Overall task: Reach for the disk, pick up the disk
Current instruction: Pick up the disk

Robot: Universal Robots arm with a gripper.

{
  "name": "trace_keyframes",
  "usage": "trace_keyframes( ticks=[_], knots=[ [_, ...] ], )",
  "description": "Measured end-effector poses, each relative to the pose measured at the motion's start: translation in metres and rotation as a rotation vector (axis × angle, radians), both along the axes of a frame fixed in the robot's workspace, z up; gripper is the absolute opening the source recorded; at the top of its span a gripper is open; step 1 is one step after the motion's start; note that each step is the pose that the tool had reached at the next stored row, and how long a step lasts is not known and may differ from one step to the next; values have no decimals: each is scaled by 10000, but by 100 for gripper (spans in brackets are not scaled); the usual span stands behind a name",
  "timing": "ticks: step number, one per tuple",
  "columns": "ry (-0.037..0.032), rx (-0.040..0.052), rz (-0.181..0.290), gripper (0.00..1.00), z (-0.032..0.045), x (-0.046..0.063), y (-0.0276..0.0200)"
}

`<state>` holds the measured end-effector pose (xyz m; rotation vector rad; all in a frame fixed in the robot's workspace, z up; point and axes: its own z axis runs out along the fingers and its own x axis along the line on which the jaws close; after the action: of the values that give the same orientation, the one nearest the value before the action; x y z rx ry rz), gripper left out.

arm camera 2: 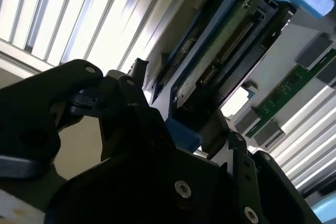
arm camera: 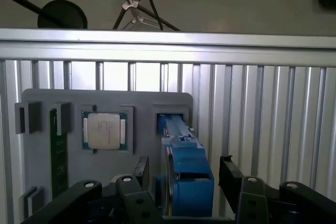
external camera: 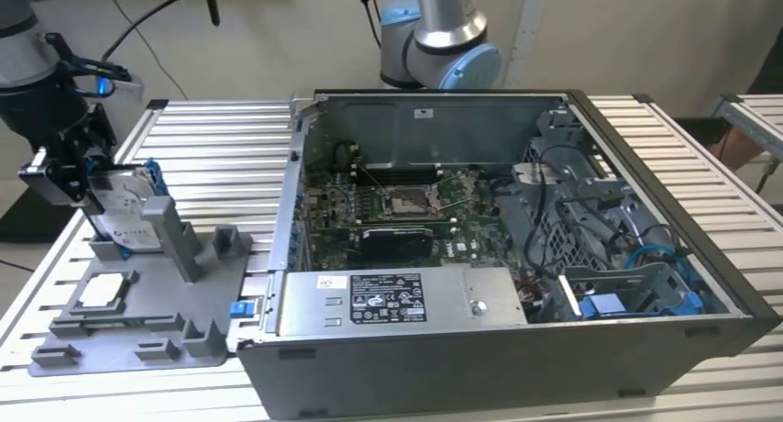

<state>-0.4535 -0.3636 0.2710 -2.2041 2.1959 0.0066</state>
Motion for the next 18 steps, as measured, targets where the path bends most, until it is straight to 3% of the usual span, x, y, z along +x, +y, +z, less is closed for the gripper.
trace_keyframes(
  ticks=[9, 18],
  knots=[
    [24, 70, 1, 100, -131, -1, -2],
    [23, 94, 0, 100, -137, 2, 1]
  ],
)
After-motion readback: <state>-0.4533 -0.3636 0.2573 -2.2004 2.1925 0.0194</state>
